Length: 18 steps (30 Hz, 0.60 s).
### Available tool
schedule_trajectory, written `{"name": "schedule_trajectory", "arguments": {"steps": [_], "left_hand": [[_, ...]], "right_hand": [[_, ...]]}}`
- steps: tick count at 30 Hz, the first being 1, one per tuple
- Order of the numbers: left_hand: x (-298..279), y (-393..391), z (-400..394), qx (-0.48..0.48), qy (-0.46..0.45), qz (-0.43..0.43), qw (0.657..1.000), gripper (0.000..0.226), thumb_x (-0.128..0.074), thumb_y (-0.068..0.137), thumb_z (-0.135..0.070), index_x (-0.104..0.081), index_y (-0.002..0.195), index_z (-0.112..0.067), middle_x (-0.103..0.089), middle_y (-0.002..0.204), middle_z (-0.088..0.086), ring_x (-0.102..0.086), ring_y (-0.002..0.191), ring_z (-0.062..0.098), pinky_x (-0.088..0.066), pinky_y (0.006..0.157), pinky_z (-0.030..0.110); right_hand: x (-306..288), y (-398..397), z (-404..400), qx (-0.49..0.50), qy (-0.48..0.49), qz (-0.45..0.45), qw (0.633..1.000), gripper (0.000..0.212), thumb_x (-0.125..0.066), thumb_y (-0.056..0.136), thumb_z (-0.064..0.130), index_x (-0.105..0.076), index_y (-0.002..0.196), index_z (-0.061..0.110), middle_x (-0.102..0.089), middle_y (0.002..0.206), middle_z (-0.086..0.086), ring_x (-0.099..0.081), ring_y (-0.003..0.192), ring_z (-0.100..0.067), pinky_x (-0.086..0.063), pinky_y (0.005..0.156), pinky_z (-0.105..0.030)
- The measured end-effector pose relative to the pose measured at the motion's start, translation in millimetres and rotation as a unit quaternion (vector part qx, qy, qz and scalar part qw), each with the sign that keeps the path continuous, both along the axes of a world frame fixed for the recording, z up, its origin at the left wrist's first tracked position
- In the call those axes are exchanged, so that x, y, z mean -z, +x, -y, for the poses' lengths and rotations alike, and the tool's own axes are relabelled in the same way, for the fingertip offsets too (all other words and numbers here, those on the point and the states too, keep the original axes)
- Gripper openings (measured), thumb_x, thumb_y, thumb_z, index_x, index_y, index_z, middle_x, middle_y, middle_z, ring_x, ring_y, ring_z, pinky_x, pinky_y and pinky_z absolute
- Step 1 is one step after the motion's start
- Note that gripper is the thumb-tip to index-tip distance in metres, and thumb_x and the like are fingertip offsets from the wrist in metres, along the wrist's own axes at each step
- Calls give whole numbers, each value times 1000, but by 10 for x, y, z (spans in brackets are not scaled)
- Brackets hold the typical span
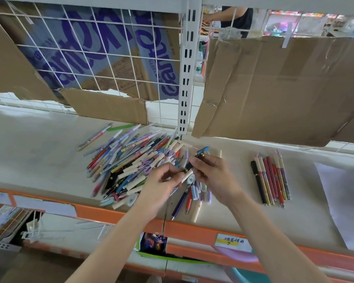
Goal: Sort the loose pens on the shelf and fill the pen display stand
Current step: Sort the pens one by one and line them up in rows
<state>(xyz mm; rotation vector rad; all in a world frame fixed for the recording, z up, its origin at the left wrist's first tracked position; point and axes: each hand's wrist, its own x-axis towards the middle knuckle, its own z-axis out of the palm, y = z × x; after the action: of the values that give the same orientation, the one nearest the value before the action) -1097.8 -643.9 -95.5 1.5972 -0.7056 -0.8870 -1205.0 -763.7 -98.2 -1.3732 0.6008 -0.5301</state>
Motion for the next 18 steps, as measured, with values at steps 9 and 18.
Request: {"name": "schedule_trajectory", "arguments": {"steps": [9, 18], "left_hand": [[-92, -70, 334, -17, 12, 175, 984, 17, -59, 90, -20, -55, 74, -22, -56, 67, -10, -50, 59, 2, -35, 56, 16], [-34, 280, 126, 46, 87, 280, 955, 5, -61, 90, -27, -61, 89, -22, -61, 82, -15, -56, 74, -4, -40, 63, 3]], "right_hand": [[4, 167, -106, 105, 18, -40, 993, 26, -49, 97, 21, -57, 87, -1, -49, 63, -3, -41, 54, -9, -35, 49, -18], [-121, -278, 415, 159, -221, -177, 946, 16, -53, 95, 23, -59, 88, 11, -58, 69, 2, -48, 58, -9, -38, 57, -17]]}}
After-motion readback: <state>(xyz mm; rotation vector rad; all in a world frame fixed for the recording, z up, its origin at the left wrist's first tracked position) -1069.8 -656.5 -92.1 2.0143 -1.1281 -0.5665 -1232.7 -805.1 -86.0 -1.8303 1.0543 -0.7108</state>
